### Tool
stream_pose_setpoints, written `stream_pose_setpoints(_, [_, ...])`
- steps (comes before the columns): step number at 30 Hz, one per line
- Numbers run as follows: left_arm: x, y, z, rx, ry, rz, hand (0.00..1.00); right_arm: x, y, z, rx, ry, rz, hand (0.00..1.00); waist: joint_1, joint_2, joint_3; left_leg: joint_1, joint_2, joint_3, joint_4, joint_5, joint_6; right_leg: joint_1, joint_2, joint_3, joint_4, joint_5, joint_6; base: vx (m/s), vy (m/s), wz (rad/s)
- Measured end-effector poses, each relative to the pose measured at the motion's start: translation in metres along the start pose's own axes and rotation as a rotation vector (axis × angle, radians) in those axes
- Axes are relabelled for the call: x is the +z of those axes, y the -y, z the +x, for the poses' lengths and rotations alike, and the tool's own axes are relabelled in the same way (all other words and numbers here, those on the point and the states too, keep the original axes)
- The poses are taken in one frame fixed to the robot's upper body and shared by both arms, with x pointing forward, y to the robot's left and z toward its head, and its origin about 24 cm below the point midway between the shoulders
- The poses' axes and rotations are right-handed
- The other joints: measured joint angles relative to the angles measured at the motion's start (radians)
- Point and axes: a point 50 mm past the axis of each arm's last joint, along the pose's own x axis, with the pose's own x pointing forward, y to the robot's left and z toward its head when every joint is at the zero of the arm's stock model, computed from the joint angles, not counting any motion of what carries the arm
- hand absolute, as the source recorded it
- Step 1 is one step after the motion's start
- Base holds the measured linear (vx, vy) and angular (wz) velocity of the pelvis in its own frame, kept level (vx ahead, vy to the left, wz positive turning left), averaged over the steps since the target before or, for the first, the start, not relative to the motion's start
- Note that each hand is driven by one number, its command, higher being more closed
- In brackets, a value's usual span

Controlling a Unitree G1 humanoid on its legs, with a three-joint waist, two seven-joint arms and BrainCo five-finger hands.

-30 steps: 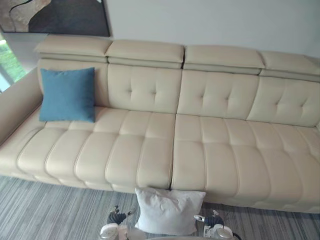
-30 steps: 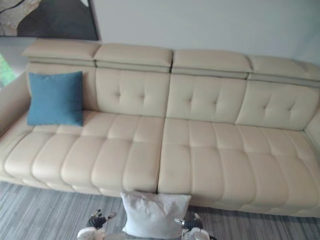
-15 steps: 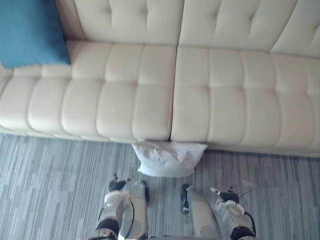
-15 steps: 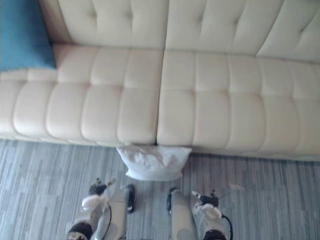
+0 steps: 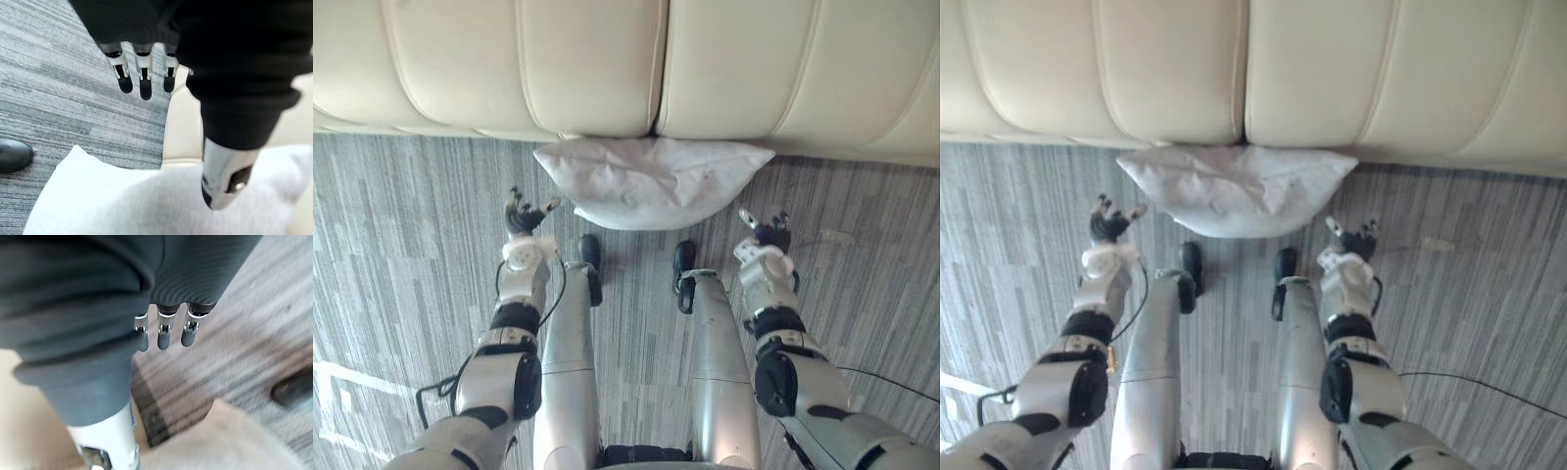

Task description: Pick up cushions and gather them together orderly.

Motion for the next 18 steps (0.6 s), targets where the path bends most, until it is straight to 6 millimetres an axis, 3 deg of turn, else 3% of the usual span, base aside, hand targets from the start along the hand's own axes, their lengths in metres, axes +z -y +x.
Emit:
stream_pose_setpoints(1, [0.007,0.006,0.001,-0.015,0.020,0.004,0.00,0.004,-0.008,-0.001,0.015,0.013,0.013,0.00,-0.002,0.000,0.000,-0.014,0.000,-0.001,0.002,0.002,-0.001,-0.016,0.000,0.000,0.006,0.000,0.000,-0.02,-0.035,0.05])
stream_pose_setpoints(2, [0.022,0.019,0.003,-0.044,0.066,0.009,1.00,0.014,-0.021,-0.003,0.040,0.045,0.030,1.00,-0.002,0.001,0.008,-0.033,0.000,-0.002,0.005,0.006,-0.004,-0.038,0.000,0.000,0.016,0.000,0.000,-0.03,-0.041,0.05])
stream_pose_setpoints(5, [0.054,0.043,0.003,-0.088,0.172,0.009,1.00,0.035,-0.047,-0.007,0.098,0.118,0.041,1.00,-0.005,0.002,0.017,-0.076,-0.003,-0.013,0.007,0.020,-0.013,-0.083,0.000,-0.006,0.031,0.000,0.000,-0.03,-0.037,0.08])
stream_pose_setpoints(7, [0.063,0.045,0.003,-0.069,0.198,0.000,1.00,0.041,-0.057,-0.010,0.125,0.147,0.029,1.00,-0.007,0.002,0.025,-0.091,-0.003,-0.027,0.005,0.028,-0.018,-0.093,0.000,-0.019,0.031,0.000,0.000,-0.02,-0.020,0.10])
stream_pose_setpoints(15, [0.072,0.049,-0.003,-0.069,0.252,-0.025,1.00,0.041,-0.066,-0.024,0.192,0.224,-0.034,1.00,-0.014,0.002,0.025,-0.086,-0.012,-0.054,-0.031,0.072,-0.040,-0.090,-0.007,-0.052,0.026,0.010,-0.016,-0.01,-0.013,0.11])
stream_pose_setpoints(18, [0.060,0.049,-0.011,-0.087,0.253,-0.004,1.00,0.031,-0.058,-0.033,0.224,0.252,-0.070,1.00,-0.016,0.001,0.024,-0.011,0.000,-0.054,-0.052,0.075,-0.046,-0.017,0.000,-0.053,0.004,0.017,-0.027,0.01,-0.008,-0.07])
